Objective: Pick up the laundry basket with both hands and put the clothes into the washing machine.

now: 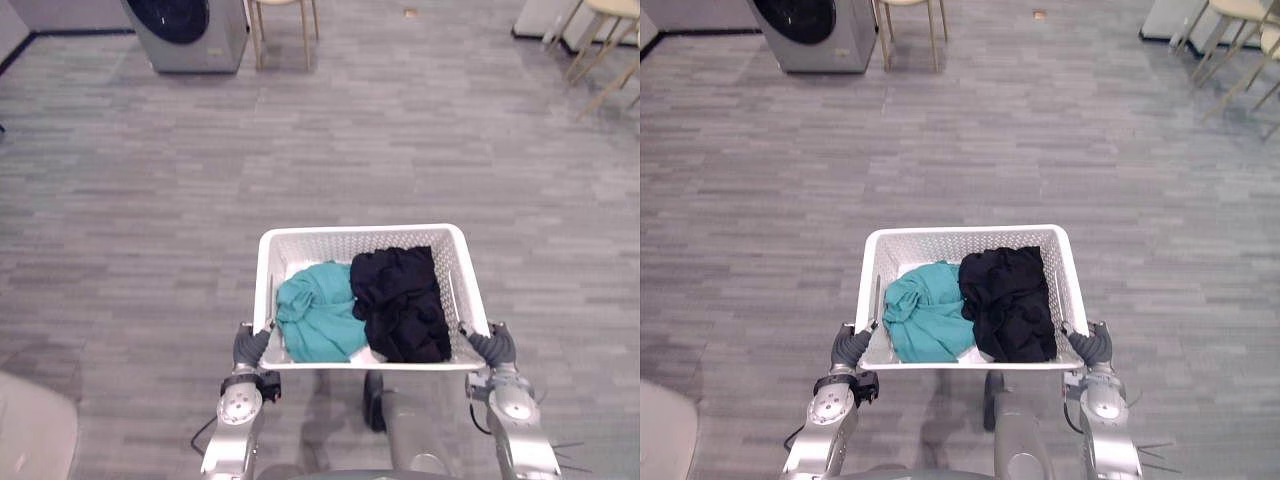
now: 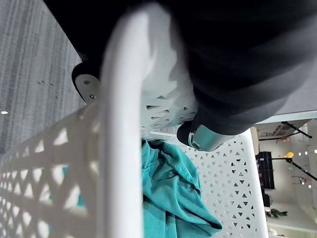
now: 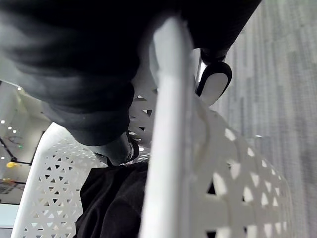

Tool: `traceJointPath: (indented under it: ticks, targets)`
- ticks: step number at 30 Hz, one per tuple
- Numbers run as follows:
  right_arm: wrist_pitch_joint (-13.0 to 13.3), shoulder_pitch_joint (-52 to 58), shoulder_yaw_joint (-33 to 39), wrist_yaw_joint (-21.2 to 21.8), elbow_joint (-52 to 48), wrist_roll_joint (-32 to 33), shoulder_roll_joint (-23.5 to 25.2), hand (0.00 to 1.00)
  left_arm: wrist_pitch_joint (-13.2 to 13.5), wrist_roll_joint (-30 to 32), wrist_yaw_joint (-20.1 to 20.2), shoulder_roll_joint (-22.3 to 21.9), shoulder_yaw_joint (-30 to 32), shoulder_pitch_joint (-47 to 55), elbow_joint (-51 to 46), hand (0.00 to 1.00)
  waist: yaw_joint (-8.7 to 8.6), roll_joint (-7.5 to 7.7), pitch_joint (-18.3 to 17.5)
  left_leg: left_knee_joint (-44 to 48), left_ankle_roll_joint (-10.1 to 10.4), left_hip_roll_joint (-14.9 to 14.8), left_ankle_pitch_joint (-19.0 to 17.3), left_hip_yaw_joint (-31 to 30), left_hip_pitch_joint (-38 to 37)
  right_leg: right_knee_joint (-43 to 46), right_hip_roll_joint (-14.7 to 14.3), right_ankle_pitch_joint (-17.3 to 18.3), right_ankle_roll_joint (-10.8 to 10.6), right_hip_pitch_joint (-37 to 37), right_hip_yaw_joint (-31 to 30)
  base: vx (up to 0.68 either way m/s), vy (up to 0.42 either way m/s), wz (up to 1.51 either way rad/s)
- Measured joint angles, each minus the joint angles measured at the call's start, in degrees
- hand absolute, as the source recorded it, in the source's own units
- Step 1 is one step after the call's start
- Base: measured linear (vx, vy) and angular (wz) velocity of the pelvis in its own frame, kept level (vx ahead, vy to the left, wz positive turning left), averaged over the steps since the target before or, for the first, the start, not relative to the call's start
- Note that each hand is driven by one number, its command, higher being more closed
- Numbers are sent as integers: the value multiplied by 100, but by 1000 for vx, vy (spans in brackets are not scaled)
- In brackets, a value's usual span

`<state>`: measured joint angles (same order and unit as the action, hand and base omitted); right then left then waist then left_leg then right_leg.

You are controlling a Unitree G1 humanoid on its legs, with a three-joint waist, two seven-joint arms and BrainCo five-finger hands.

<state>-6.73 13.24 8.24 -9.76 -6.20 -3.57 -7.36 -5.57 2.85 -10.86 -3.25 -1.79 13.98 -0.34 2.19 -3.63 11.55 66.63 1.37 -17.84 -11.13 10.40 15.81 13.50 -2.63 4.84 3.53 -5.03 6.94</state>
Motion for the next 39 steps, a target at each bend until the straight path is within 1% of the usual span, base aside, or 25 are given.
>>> traceJointPath:
  ticks: [2, 4, 5, 6, 7, 8, 11, 12, 13, 15, 17, 18, 20, 22, 23, 24, 26, 27, 28, 29, 31, 33, 35, 38, 39]
  targets:
    - [1, -18, 0, 0, -177, 1, -22, 100, 58, 2, 79, -2, 19, 78, -255, 100, 105, 22, 16, -1254, -106, 99, -290, 453, 321, -382, 139, 192, -127, 536, -93, 617, 40, -36]
    - [7, -36, 31, 0, -196, 25, -116, 100, 110, 4, 93, -15, -34, 91, -344, 100, 160, -45, -10, -2907, 52, 297, -186, 590, 461, -521, 266, 434, -335, 904, -120, 527, 146, -14]
    - [8, -37, 38, -2, -166, 27, -192, 100, 111, 6, 95, -13, -65, 111, -362, 100, 164, -99, -49, -3789, 257, 450, -9, 581, 428, -570, 307, 585, -449, 1036, -117, 508, 230, -17]
    - [15, -89, 18, -4, -32, 26, -192, 100, 107, 9, 90, -16, -51, 142, -350, 100, 189, -111, -87, -4031, -115, 579, 616, 557, 309, -586, 396, 806, -602, 1244, -240, 544, 263, -12]
    - [17, -213, -14, -7, 214, 20, -72, 100, 96, 12, 85, 19, -16, 158, -354, 100, 156, 56, -203, -3845, -430, 814, 367, 604, 276, -640, 647, 915, -703, 1392, -267, 705, 340, -7]
    - [20, -225, -31, -5, 315, 20, -65, 100, 82, 15, 85, 17, 7, 151, -352, 100, 136, 111, -267, -3690, -500, 867, 176, 613, 349, -616, 725, 950, -776, 1392, -267, 625, 283, 0]
    - [17, -264, -6, 5, 733, -22, 128, 100, -35, 22, 80, 53, -33, 142, -136, 100, 138, 200, -252, -3503, -715, 1104, -395, 753, -34, 1627, 1062, 912, -1285, 675, -412, 655, 299, 8]
    - [9, -229, -17, 6, 858, -54, 160, 100, -105, 22, 73, 138, -33, 149, -56, 100, 37, 264, -217, -3693, -778, 1279, -519, 727, -434, 3050, 1256, 839, -1487, 151, -448, 584, 162, 34]
    - [0, -184, -90, 20, 942, -55, 179, 100, -151, 24, 71, 226, -34, 205, -46, 100, -14, 266, -200, -3918, -777, 1360, -628, 711, -896, 3935, 1274, 887, -1343, -233, -487, 596, 119, 26]
    - [-3, -152, -138, 20, 940, -59, 282, 100, -149, 26, 50, 313, -33, 261, -55, 100, -61, 250, -197, -4359, -759, 1417, -678, 708, -1531, 4221, 1274, 1022, -1018, -743, -234, 572, 47, 10]
    - [-1, -207, -132, 20, 887, -58, 305, 100, -123, 28, 54, 402, -48, 203, -149, 100, -137, 253, -200, -4739, -653, 1426, -782, 677, -1980, 3682, 1255, 1118, -817, -1326, 183, 527, 16, 10]
    - [1, -214, -82, 19, 834, -55, 313, 100, -118, 38, 63, 422, -57, 99, -137, 100, -135, 265, -207, -4926, -577, 1417, -840, 664, -2187, 2805, 1168, 1018, -730, -1638, 373, 539, -21, 8]
    - [1, -211, -3, 9, 790, -54, 301, 100, -99, 83, 64, 496, -165, -88, 6, 100, -244, 298, -217, -5365, -409, 1452, -919, 484, -2644, 376, 916, 116, -801, -1807, 219, 620, -78, 37]
    - [-1, -188, 76, 5, 794, -57, 256, 100, -84, 198, 65, 534, -281, -193, 203, 100, -407, 457, -252, -5592, -143, 1583, -1050, 199, -3091, -492, 961, -456, -940, -1966, -135, 569, -162, 74]
    - [-1, -150, 72, 5, 793, -59, 226, 100, -85, 212, 69, 542, -310, -169, 249, 100, -471, 498, -268, -5593, -8, 1590, -1131, 68, -3233, -520, 968, -599, -804, -1972, -237, 830, -303, 84]
    - [-7, -46, 82, 5, 855, -76, 116, 100, -89, 245, 76, 360, -330, -151, 481, 100, -518, 302, -378, -5254, 108, 1299, -1188, -210, -3404, 128, 774, -1378, -566, -1992, -278, 707, -273, 49]
    - [-23, 12, 84, 15, 888, -103, 19, 100, -89, 261, 69, 185, -296, -136, 533, 100, -443, -21, -477, -4040, 305, 810, -956, -326, -2991, 495, 489, -1019, -451, -1896, -13, 699, -280, 18]
    - [-42, 9, 60, 19, 875, -103, 22, 100, -87, 260, 69, 152, -243, -124, 532, 100, -428, -132, -441, -2759, 230, 436, -235, -364, -2465, 581, 238, -759, -294, -1624, 106, 688, -278, 1]
    - [-52, 21, -48, 20, 848, -107, 22, 100, -88, 256, 71, 138, -166, -8, 528, 100, -377, -172, -415, -1549, 176, 19, 1188, -353, -1971, 492, 14, -501, -137, -1159, 122, 828, -315, -6]
    - [-61, 39, -95, 15, 799, -109, 37, 100, -87, 255, 68, 134, -145, 49, 522, 100, -321, -184, -414, -1005, 232, -142, 1333, -353, -1747, 390, -81, -402, -98, -930, 124, 657, -208, -19]
    - [-69, 93, -76, -15, 477, -109, 4, 100, -71, 227, 75, 143, -179, 108, 401, 100, -124, -80, -357, 179, 24, -276, 482, -175, -605, -115, -197, -160, 46, -1, 17, 709, -199, -18]
    - [-69, 76, -73, -15, 234, -107, -40, 100, -10, 215, 83, 120, -176, 120, 253, 100, -7, -13, -316, -394, -127, -73, -65, 204, 12, -583, -138, -92, 55, 602, -91, 632, -98, -14]
    - [-68, -26, -73, -14, 140, -101, -96, 100, 25, 216, 89, 108, -175, 144, 103, 100, 89, -10, -303, -1689, -151, 220, -260, 422, 423, -864, -79, 63, 7, 1040, -197, 589, 0, -22]
    - [-68, -187, -87, -9, 181, -102, -168, 100, 32, 228, 90, 47, -165, 317, -99, 100, 200, -33, -277, -4416, 423, 743, 198, 374, 540, -1093, 107, 509, -211, 1663, -420, 544, 125, -33]
    - [-56, -305, -95, -6, 336, -101, -203, 100, 30, 230, 89, 23, -160, 373, -163, 100, 238, -49, -278, -4574, 323, 794, 726, 415, 566, -1160, 196, 694, -286, 1904, -585, 730, 274, -59]
